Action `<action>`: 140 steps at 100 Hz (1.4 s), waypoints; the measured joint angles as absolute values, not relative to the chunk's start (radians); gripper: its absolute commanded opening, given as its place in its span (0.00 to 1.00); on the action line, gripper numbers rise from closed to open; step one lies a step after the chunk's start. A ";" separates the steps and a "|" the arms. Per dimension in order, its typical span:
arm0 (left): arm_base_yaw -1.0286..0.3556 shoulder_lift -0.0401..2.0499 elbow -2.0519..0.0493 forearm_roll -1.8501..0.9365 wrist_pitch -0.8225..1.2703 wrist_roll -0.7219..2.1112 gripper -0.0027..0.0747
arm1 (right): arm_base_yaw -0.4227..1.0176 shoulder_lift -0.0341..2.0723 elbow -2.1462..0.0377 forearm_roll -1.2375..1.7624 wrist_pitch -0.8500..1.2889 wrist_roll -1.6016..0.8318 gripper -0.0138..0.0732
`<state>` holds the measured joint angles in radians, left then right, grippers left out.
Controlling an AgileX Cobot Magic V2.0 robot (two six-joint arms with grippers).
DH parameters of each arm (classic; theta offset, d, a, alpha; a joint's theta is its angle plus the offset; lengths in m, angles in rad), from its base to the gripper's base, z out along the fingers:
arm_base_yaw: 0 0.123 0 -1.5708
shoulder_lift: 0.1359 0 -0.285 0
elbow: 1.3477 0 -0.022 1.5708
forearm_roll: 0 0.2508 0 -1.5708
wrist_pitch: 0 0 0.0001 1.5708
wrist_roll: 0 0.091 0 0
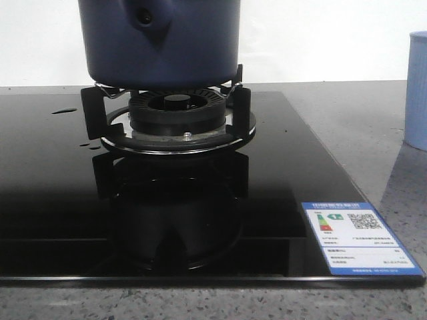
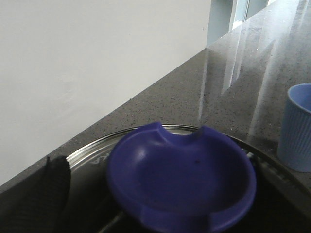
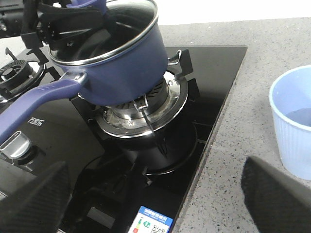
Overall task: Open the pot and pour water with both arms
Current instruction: 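Reach the right gripper to the light blue cup and grasp it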
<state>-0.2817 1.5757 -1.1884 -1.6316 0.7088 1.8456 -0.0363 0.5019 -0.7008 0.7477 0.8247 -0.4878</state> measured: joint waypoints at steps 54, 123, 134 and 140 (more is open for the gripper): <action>-0.282 1.599 -1.191 -1.685 0.744 1.873 0.46 | -0.036 0.502 -0.701 0.748 0.823 -0.488 0.90; -0.258 1.451 -1.231 -1.698 0.739 1.854 0.42 | -0.036 0.502 -0.701 0.753 0.649 -0.488 0.90; -0.217 1.393 -1.231 -1.676 0.732 1.772 0.42 | -0.036 0.502 -0.701 0.619 0.577 -0.488 0.90; -0.189 1.365 -1.231 -1.638 0.732 1.694 0.42 | -0.036 0.502 -0.701 0.523 0.552 -0.488 0.90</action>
<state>-0.1890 1.3655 -1.2307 -1.6376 0.7320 1.6937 -0.0363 0.5019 -0.7008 0.5231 0.5519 -0.4878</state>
